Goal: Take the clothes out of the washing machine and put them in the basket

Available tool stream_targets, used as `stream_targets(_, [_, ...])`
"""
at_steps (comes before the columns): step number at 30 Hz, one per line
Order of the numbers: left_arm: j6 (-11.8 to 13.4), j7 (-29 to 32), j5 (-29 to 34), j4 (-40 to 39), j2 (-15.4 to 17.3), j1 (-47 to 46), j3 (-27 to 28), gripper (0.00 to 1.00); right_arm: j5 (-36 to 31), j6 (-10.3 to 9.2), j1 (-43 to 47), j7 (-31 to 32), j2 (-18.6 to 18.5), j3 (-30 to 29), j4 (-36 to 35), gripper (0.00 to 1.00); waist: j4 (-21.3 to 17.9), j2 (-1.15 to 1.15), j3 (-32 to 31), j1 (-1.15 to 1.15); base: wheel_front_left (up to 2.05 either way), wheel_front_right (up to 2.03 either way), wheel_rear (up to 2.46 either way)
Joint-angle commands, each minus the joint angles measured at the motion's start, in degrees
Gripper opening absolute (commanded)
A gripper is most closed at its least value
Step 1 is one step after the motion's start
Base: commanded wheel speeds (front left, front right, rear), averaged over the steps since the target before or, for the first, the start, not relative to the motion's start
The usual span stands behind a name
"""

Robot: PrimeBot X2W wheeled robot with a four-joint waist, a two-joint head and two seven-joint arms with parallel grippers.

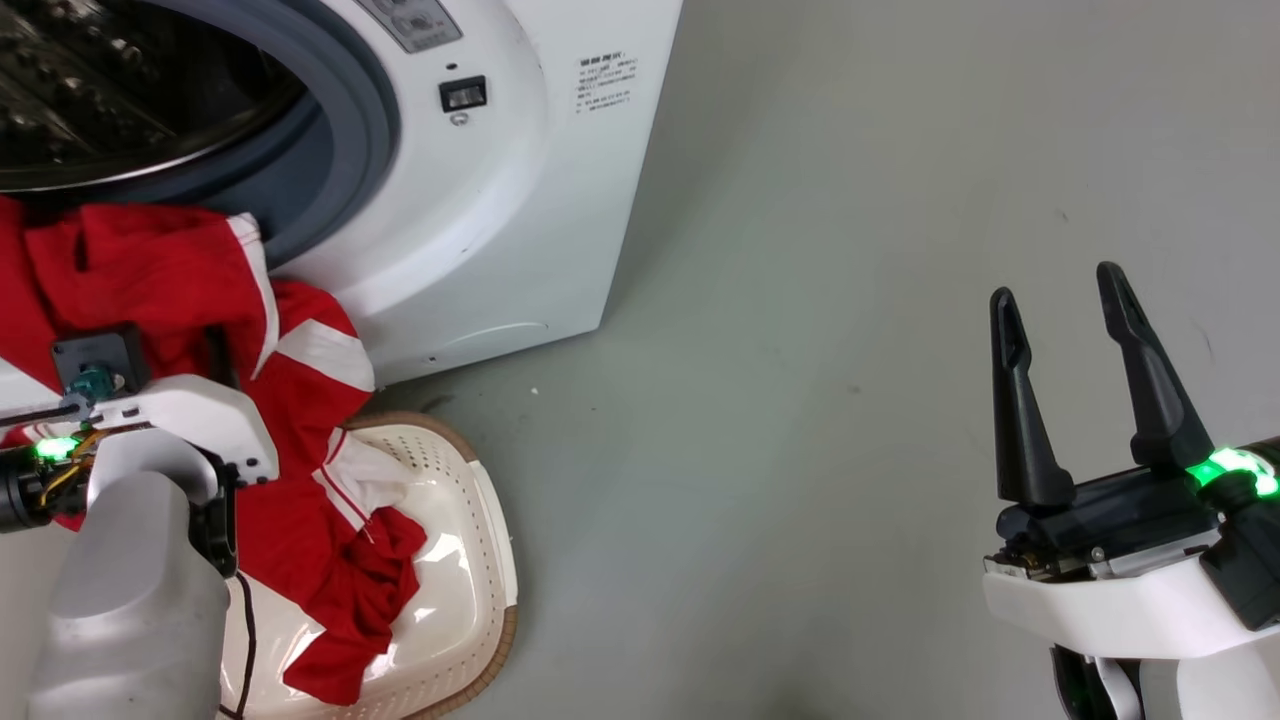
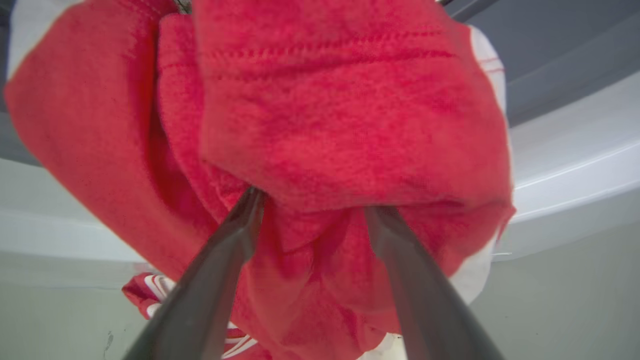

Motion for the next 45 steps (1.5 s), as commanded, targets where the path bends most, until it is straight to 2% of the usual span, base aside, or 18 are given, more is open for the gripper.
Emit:
stream_targets(1, [0.3, -0.1, 0.3, 0.4, 0.3, -0.6, 0.1, 1.0, 0.2, -0.04, -0.8, -0.1, 0.0, -0.1, -0.2, 1.0, -0.5, 0.0, 0.8, 0.0, 0.0, 0.0, 0.0])
stream_targets(10, [-0.4, -0.1, 0.8, 1.4, 0.3, -3.1, 0.6, 1.0, 0.7, -0.04, -1.7, -0.1, 0.0, 0.0, -0.3, 1.0, -0.3, 0.0, 2.0, 0.0, 0.0, 0.0, 0.0])
stream_targets(11, [-0.5, -0.1, 0.7, 1.1, 0.3, -3.2, 0.8, 0.03, 0.7, -0.04, -1.8, -0.1, 0.0, 0.0, -0.3, 1.0, -0.3, 0.0, 2.0, 0.0, 0.0, 0.0, 0.0])
stream_targets(12, [-0.7, -0.1, 0.7, 1.1, 0.2, -3.1, 0.8, 0.0, 0.7, -0.04, -1.9, -0.1, 0.0, -0.1, -0.3, 1.0, -0.2, 0.0, 2.0, 0.0, 0.0, 0.0, 0.0])
stream_targets(23, [-2.1, -0.1, 1.0, -0.2, -2.4, 2.1, 1.4, 0.0, -0.3, -0.04, 0.2, -0.1, 0.0, 0.2, 0.9, 1.0, 1.5, 0.0, -2.5, 0.0, 0.0, 0.0, 0.0])
stream_targets(39, [-3.5, -0.1, 5.0, -18.2, -8.6, 21.6, 1.2, 0.0, -2.9, -0.04, 5.9, -0.1, 0.0, 0.2, 2.3, 1.0, 5.4, 0.0, -14.1, 0.0, 0.0, 0.0, 0.0])
stream_targets(45, [-4.6, -0.1, 6.2, -20.8, -10.3, 28.6, -0.2, 0.0, -3.1, -0.04, 7.6, -0.1, 0.0, 0.2, 2.1, 1.0, 6.1, 0.0, -15.6, 0.0, 0.0, 0.0, 0.0])
